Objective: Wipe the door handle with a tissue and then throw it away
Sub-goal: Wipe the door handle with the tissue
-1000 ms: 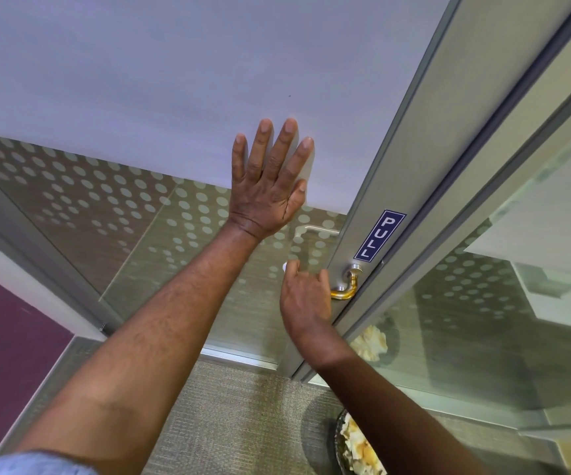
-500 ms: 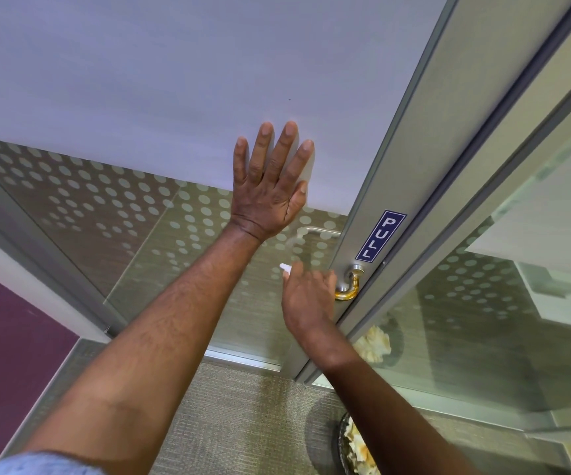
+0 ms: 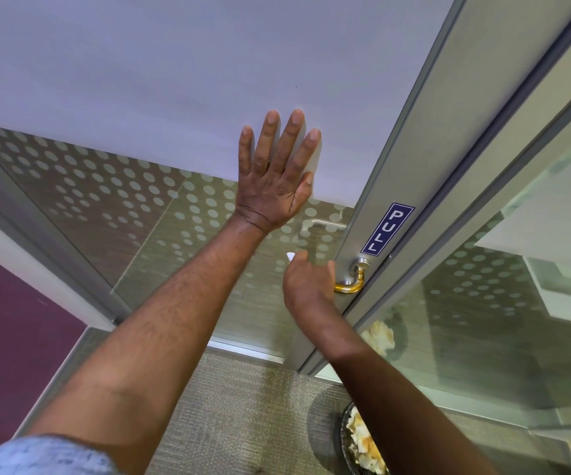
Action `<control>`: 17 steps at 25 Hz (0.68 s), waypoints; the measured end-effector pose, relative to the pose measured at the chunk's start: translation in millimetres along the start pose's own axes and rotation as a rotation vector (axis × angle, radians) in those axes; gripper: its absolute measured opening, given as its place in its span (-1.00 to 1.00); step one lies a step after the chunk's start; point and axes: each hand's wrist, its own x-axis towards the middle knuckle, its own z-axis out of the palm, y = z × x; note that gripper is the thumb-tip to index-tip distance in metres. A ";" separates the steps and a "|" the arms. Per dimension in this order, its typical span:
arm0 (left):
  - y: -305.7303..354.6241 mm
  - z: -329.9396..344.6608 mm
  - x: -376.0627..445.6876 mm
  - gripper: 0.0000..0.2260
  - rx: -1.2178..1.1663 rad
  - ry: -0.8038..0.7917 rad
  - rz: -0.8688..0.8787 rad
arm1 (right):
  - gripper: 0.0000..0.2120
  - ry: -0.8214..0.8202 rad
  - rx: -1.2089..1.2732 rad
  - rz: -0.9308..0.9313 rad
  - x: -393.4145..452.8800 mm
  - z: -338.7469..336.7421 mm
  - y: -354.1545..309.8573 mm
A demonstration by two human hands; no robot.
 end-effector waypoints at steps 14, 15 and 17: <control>-0.3 -10.8 -5.0 -0.46 0.020 -0.062 0.026 | -0.50 -0.299 0.190 -0.062 8.9 -20.2 12.2; -0.3 -10.7 -5.0 -0.45 0.022 -0.065 0.024 | -0.50 -0.135 0.084 -0.073 -4.4 -12.3 10.9; -0.5 -9.7 -4.9 -0.43 0.026 -0.066 0.025 | -0.45 0.110 -0.030 -0.126 -29.1 10.3 17.5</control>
